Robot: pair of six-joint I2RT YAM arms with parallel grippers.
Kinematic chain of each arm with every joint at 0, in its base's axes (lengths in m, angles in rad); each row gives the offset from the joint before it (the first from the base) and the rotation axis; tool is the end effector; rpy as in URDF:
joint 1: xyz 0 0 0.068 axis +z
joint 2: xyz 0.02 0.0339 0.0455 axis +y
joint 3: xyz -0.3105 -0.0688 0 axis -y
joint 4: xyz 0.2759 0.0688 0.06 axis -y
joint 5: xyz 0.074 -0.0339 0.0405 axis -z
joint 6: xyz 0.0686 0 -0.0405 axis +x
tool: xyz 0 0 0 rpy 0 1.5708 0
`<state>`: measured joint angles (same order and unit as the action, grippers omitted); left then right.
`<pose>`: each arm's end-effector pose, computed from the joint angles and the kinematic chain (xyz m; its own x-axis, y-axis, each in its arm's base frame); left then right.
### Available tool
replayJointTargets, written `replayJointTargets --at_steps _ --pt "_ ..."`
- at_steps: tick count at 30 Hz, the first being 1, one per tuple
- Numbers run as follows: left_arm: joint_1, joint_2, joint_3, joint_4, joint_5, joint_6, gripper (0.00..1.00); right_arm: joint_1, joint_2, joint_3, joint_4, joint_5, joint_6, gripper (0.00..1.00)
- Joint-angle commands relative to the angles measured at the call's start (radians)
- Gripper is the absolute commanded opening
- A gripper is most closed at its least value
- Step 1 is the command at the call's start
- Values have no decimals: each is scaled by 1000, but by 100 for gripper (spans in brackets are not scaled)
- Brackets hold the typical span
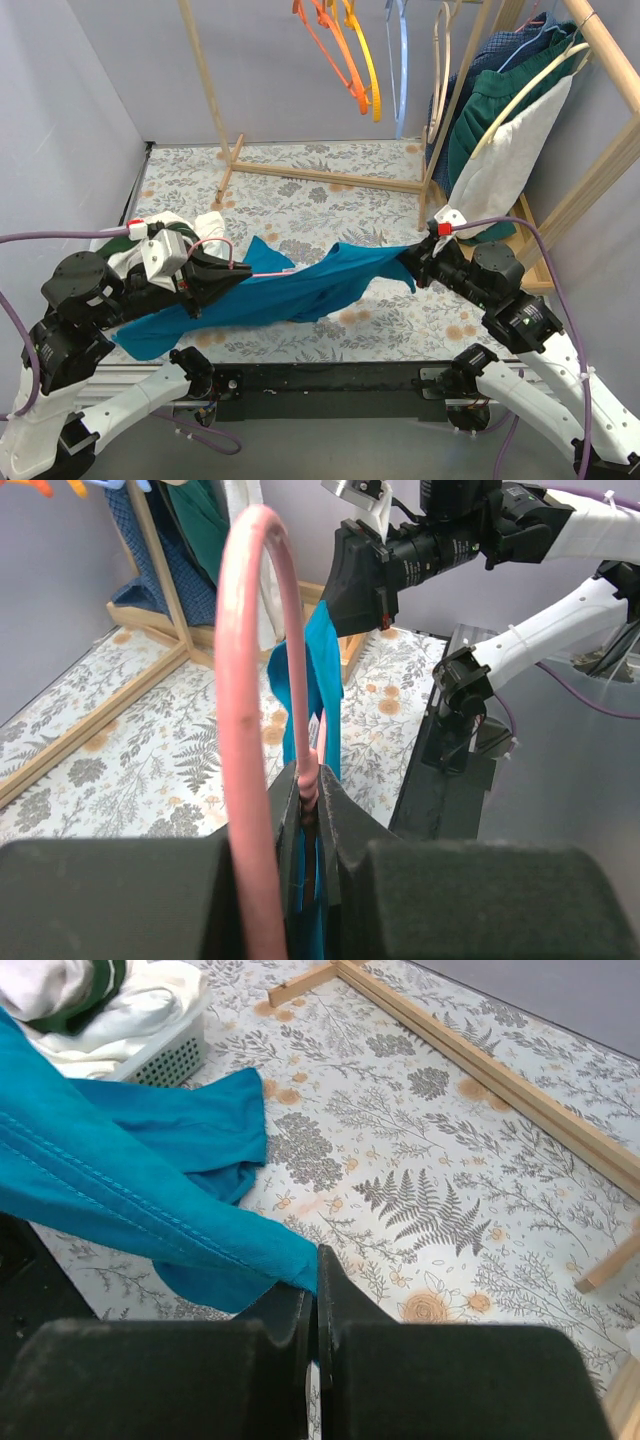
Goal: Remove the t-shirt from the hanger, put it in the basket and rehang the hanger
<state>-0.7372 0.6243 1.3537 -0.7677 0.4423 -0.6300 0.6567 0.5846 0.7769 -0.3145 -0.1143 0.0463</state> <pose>0.0319 -0.0686 0.5184 -0.5674 -0.2040 -0.7978 0.7301 0.3235 -0.6020 0.1231 0.1048 0.3791 -0.1287 -0.0411 -0.9908 -0.6910 0.7204 0.0598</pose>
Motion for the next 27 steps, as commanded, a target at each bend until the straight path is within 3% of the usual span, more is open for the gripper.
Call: replayJointTargets --at_steps 1,9,18,21,27 --pt "-1 -18 19 -39 -82 -4 0 0 -8 -42 29 108 20 1" --pt "-1 -34 1 82 -266 10 0 0 -80 -142 20 12 55 1" --pt "-1 -12 -77 229 -176 -13 0 0 -65 -228 -11 -16 102 1" --pt "-1 58 -102 246 -97 -20 0 0 -2 -173 -38 -56 130 39" --pt "-1 215 -148 298 32 -16 0 0 17 39 -104 -104 63 53"
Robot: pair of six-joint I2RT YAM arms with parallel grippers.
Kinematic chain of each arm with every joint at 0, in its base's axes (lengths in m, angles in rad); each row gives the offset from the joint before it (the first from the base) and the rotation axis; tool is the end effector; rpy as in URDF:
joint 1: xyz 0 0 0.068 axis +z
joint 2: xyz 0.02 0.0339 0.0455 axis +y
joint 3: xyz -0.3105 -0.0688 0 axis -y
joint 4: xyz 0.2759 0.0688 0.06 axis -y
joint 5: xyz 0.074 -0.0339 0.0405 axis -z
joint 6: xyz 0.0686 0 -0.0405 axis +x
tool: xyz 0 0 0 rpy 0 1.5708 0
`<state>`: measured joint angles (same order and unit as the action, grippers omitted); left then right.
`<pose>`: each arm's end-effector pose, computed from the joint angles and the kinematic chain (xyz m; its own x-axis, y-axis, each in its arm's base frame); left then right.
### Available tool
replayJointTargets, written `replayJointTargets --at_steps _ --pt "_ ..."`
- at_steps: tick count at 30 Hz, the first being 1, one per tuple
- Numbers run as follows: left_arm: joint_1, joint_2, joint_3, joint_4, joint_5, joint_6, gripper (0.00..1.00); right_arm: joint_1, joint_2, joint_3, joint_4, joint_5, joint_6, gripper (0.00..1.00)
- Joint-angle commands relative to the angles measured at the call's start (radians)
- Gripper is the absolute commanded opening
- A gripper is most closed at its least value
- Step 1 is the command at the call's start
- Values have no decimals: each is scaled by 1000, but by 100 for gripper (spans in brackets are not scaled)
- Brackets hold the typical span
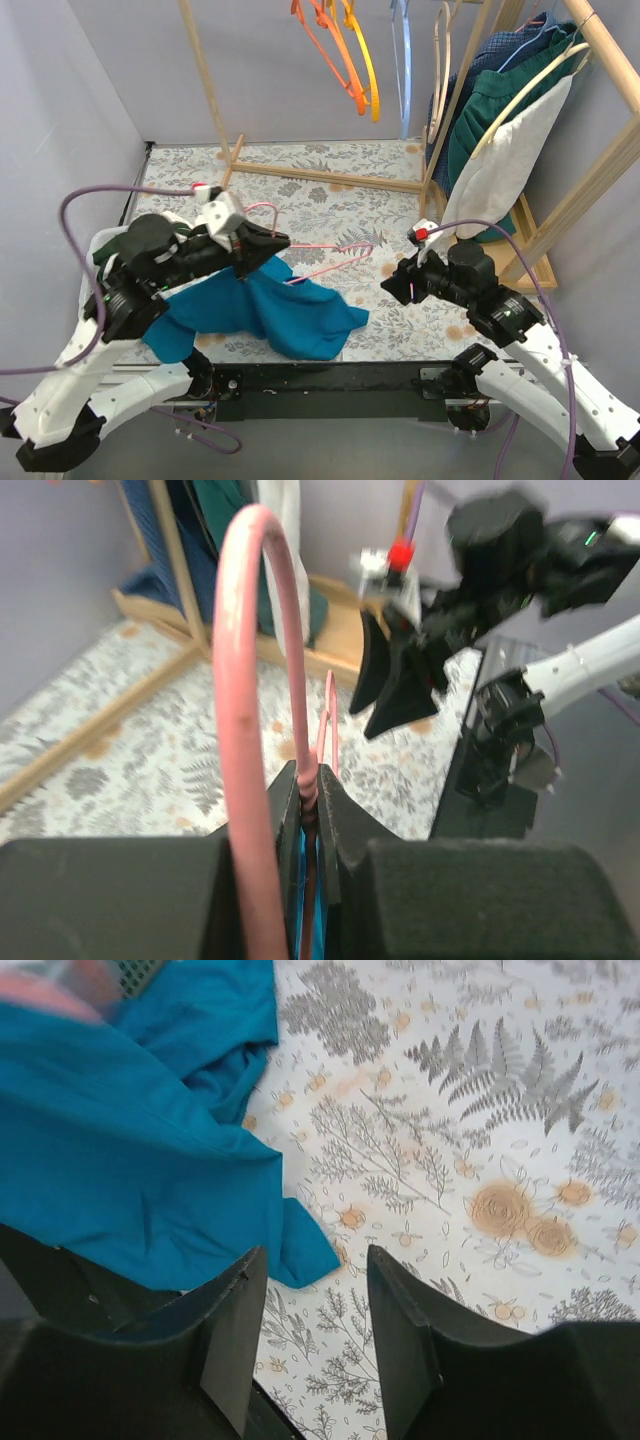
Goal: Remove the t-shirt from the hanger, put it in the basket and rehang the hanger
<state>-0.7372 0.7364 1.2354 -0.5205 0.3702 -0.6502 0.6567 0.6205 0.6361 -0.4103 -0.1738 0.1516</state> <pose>0.0880 -0.1134 0.5038 -0.5541 -0.2591 -0.7911 0.7023 0.3646 -0.6114 0.1298 0.1150 0.3039 -0.4110 -0.1290 -0.9025 -0.6734 0.7102 0.2051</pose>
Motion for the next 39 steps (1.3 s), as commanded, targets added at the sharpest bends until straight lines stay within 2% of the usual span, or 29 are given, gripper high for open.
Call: replayJointTargets --at_steps 1,7,11,16,26,31,36,39 --pt "-1 153 -31 56 117 17 0 1 -19 206 -40 -47 -75 53" --pt "-1 296 32 42 274 50 0 1 5 375 -90 -179 -227 54" --pt "-1 379 105 8 364 69 0 0 61 396 -78 -329 -306 55" --pt "-1 388 130 -3 430 73 0 1 127 366 -53 -502 -330 57" --pt "-1 340 191 -78 470 103 0 0 105 320 -36 -532 -368 62" --pt "-1 302 202 -102 457 119 0 0 114 313 -67 -566 -373 54" --pt "-1 307 222 -116 461 126 0 1 117 306 -59 -559 -357 53" --pt "-1 311 220 -107 470 127 0 0 119 306 -51 -564 -348 40"
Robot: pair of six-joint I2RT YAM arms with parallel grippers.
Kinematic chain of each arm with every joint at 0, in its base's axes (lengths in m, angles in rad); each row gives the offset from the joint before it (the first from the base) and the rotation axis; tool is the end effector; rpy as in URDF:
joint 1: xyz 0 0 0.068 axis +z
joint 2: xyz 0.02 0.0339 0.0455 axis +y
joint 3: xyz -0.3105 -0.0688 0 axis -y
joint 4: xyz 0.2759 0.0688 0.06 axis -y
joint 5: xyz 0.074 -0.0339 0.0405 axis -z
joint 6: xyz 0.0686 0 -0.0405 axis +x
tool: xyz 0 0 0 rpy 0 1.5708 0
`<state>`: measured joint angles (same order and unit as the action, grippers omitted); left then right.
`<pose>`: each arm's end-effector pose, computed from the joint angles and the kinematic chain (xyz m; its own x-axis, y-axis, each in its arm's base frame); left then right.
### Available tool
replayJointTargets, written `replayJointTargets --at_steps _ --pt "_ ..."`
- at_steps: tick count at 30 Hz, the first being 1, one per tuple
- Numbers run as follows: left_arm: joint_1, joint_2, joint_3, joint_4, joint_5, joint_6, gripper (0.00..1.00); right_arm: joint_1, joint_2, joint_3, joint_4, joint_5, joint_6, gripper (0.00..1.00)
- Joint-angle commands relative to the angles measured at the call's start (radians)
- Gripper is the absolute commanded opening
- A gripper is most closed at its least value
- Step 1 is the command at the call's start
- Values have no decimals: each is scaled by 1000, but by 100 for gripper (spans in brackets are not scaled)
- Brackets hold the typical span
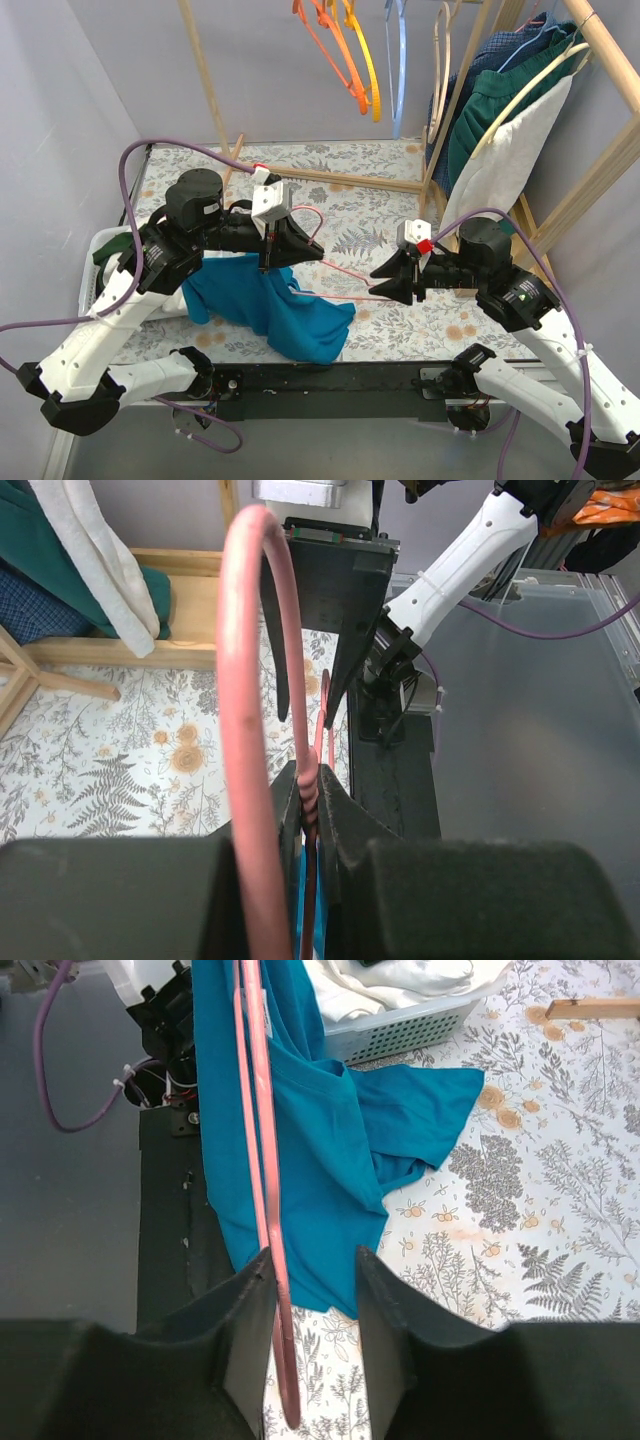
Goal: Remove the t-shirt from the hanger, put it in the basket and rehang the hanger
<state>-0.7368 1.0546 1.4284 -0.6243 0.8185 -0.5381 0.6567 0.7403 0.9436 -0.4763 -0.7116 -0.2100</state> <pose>0.1284 -0.1841 0.5102 -0.6614 0.1272 -0.7391 0.7500 0.1118 -0.6519 0.1074 0.1394 0.4034 -0.0086 -0.2060 -0.9785 -0.9838 0.1768 -0.0285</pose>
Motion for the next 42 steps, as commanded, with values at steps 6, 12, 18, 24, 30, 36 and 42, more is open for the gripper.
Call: replayJointTargets --at_steps 6,12,18,24,30,36,42 --pt "-1 2 3 40 2 7 0 1 -13 21 -15 32 24 1" --pt "-1 7 -72 90 -171 -14 22 0 -100 58 -106 208 43 1" --pt "-1 -62 -238 198 -632 -88 74 1 -139 101 -212 340 50 1" --pt "-1 -87 -313 199 -1051 -172 81 1 -95 173 -358 449 49 1" --pt "-1 -64 -316 186 -1255 -261 82 1 19 300 -551 680 66 1" --pt "-1 -30 -325 176 -1268 -312 84 1 39 426 -590 876 98 1" --pt "-1 -2 -370 173 -1233 -368 85 1 59 515 -636 856 112 1"
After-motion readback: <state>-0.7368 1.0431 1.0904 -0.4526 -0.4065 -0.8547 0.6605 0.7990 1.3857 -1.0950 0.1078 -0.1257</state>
